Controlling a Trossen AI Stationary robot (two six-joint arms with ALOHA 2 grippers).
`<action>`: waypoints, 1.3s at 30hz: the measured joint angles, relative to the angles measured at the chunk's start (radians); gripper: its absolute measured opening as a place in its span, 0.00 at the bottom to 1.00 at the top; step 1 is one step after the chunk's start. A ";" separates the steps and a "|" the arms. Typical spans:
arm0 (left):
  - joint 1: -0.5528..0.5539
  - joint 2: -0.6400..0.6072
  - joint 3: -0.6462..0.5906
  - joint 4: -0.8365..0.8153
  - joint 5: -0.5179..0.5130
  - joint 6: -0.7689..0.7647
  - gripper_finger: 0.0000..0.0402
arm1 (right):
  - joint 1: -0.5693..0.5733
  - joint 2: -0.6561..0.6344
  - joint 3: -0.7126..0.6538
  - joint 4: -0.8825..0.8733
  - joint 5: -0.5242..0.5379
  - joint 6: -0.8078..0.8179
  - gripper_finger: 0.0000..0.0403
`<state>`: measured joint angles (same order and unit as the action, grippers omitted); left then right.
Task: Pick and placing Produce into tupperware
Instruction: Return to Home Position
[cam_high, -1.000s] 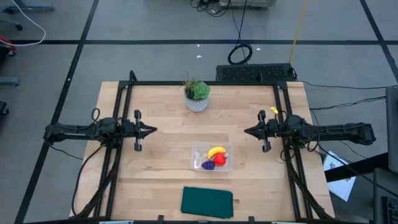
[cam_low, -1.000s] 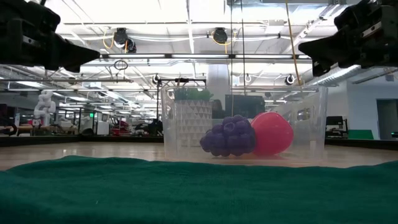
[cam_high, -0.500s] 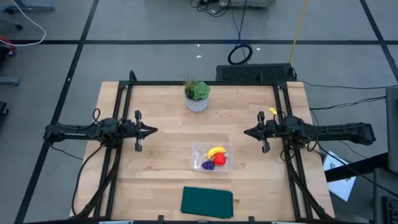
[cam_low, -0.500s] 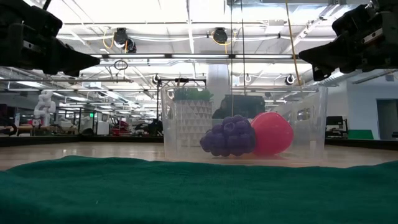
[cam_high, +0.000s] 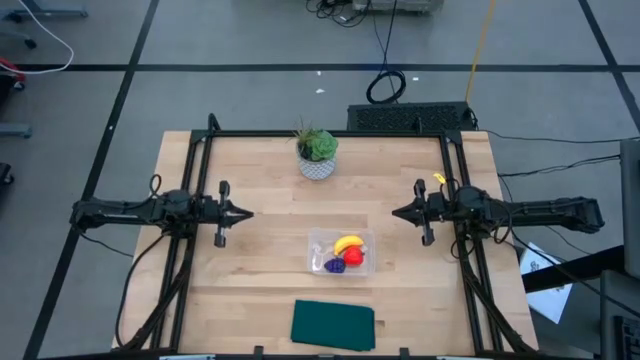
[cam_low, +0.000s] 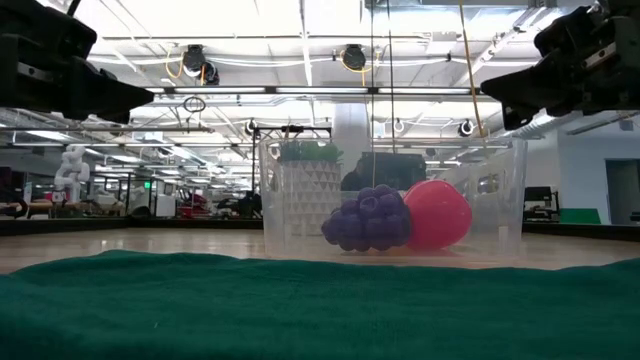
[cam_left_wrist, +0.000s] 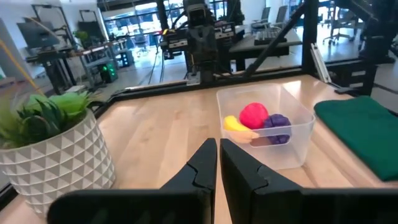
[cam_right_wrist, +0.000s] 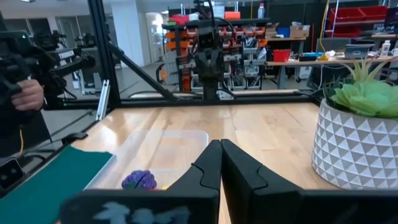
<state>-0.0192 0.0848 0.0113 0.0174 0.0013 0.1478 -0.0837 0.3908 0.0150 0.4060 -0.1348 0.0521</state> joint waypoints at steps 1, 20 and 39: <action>0.000 0.000 0.000 0.000 -0.001 -0.002 0.06 | 0.000 0.000 0.000 0.005 0.000 0.000 0.00; 0.001 0.000 0.000 -0.009 -0.006 -0.051 0.06 | 0.000 0.000 0.000 0.001 0.000 0.008 0.00; 0.001 0.000 0.000 -0.008 -0.010 -0.080 0.06 | 0.000 0.000 0.000 0.017 0.000 0.010 0.00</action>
<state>-0.0181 0.0849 0.0113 0.0093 -0.0091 0.0673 -0.0837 0.3908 0.0147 0.4227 -0.1352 0.0620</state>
